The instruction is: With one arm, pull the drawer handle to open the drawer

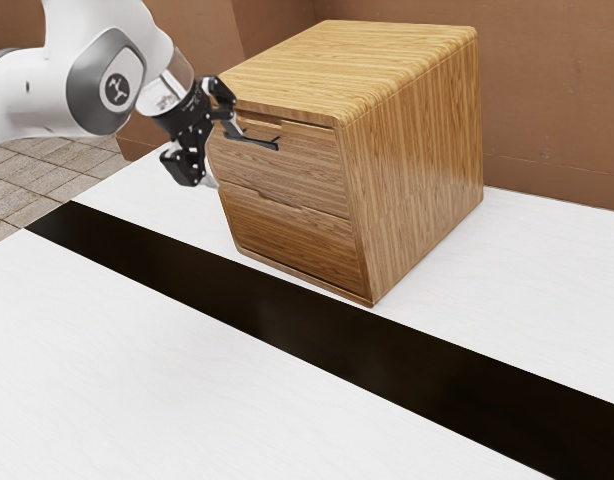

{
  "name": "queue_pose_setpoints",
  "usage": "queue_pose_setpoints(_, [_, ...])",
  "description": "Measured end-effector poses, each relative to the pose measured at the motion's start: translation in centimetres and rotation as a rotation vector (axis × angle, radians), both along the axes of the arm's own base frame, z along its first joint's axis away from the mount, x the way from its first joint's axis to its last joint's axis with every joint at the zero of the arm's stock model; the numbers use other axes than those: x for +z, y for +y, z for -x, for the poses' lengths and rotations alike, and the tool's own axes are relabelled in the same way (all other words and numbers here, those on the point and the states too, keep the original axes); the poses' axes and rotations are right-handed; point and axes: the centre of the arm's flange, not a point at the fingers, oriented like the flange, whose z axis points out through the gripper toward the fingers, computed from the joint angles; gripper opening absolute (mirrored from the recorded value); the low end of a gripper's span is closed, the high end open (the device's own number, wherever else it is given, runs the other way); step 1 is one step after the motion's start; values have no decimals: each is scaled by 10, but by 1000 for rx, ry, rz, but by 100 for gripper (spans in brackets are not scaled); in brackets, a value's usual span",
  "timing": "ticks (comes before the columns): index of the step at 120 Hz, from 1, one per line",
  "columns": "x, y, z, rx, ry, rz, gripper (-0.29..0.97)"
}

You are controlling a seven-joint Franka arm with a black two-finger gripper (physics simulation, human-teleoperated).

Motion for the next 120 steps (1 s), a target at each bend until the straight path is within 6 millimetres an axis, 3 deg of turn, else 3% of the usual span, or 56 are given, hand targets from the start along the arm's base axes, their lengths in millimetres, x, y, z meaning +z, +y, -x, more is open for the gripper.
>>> queue_pose_setpoints(43, [-1,7,-5,9,-24,-15,68])
queue_pose_setpoints(120, [-7,1,-24,-4,-40,-25,68])
